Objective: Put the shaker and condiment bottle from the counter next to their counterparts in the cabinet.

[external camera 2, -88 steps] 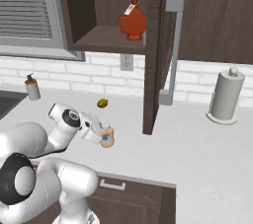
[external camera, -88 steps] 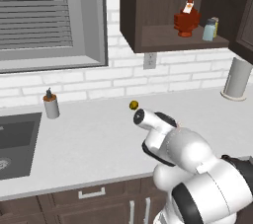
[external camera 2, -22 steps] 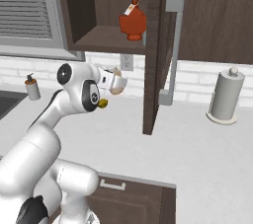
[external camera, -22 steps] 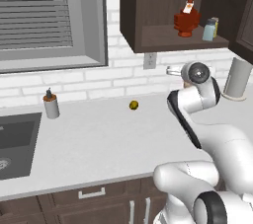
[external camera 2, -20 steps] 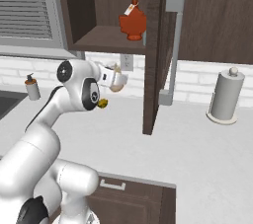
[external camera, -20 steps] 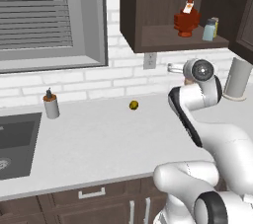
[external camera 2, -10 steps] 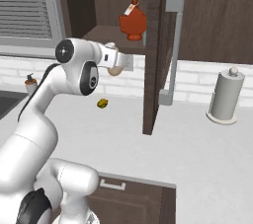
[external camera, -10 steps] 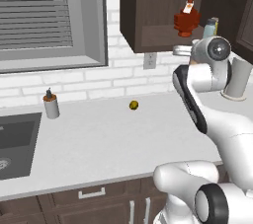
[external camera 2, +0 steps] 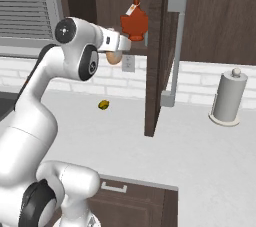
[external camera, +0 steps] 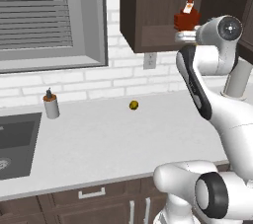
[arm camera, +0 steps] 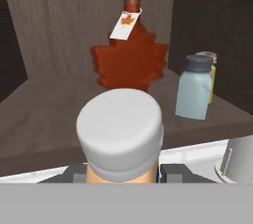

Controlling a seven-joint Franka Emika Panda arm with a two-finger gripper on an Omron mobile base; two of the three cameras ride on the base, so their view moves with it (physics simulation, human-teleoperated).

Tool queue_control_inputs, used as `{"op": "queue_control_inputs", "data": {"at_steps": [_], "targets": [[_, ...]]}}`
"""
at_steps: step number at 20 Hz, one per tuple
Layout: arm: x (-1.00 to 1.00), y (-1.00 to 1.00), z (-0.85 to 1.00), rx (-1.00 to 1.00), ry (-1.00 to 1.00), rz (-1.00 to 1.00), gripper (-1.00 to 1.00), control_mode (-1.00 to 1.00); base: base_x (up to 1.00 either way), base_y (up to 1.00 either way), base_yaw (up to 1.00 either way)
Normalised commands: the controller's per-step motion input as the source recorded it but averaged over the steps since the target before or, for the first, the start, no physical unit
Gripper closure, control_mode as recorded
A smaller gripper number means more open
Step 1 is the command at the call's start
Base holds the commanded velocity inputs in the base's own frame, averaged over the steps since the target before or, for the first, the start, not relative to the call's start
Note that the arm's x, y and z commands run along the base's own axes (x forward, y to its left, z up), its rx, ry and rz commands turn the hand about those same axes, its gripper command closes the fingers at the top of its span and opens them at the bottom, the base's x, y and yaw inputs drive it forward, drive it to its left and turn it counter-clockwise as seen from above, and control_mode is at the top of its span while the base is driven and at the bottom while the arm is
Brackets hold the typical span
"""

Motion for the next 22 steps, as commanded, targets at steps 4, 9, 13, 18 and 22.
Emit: {"op": "queue_control_inputs", "data": {"at_steps": [4,9,13,18,22], "targets": [[0.0,0.0,0.05,0.0,0.0,0.01,1.0,-1.0,0.0,0.0,0.0],[0.0,0.0,0.18,0.0,0.0,0.0,1.0,-1.0,0.0,0.0,0.0],[0.01,0.0,0.27,0.0,0.0,0.0,1.0,-1.0,0.0,0.0,0.0],[0.17,0.0,0.19,0.0,0.0,0.01,1.0,-1.0,0.0,0.0,0.0],[0.33,0.0,0.02,0.0,0.0,0.04,1.0,-1.0,0.0,0.0,0.0]]}}
